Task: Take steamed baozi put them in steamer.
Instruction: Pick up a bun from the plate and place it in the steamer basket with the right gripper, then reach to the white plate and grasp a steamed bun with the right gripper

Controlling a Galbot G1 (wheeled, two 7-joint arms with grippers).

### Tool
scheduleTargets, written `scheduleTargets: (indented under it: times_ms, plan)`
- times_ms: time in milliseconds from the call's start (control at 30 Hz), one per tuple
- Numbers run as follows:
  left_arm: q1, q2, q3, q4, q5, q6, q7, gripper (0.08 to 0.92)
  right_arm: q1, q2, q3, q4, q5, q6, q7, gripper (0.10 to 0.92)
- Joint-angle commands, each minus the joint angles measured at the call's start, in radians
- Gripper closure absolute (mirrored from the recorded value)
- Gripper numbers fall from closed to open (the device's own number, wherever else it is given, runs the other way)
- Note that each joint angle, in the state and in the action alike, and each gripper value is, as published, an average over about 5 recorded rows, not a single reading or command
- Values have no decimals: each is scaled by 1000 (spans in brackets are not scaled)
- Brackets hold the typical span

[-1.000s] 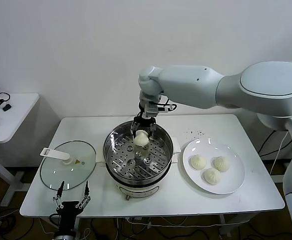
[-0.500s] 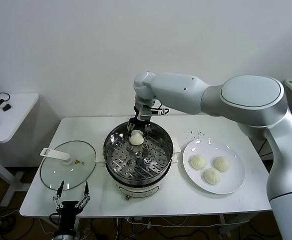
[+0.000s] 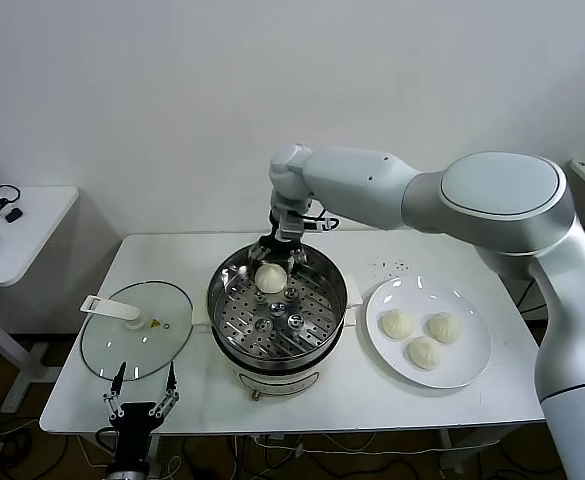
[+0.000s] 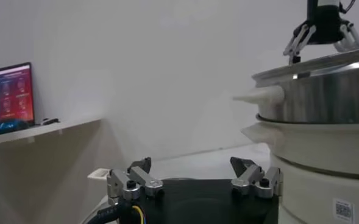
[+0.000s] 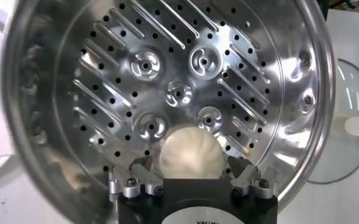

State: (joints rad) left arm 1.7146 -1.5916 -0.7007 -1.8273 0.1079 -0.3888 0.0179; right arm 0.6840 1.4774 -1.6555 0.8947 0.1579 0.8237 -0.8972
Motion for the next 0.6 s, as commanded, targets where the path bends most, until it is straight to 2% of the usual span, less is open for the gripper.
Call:
scheduleTargets:
  times_ms: [33,133,200,367,600]
  plan:
    - [3,-1,1,-3,2,1,0,177,149,-50,-128,82,234,40,-12,203]
    - [6,-1,4,-5,4,1,0,177,242,-90,-224,126,388,-41,-13,202]
    - [6,-1,6,-6,5,2,0,177,304,-123,-285,167,445,-158,-8,203]
    - [9,0,7,-9,6,3,1,177,418,-231,-395,290,495,-497,-9,203]
    - [6,2,9,-3,11,2,0,177,451,-387,-468,413,566,-768,-3,203]
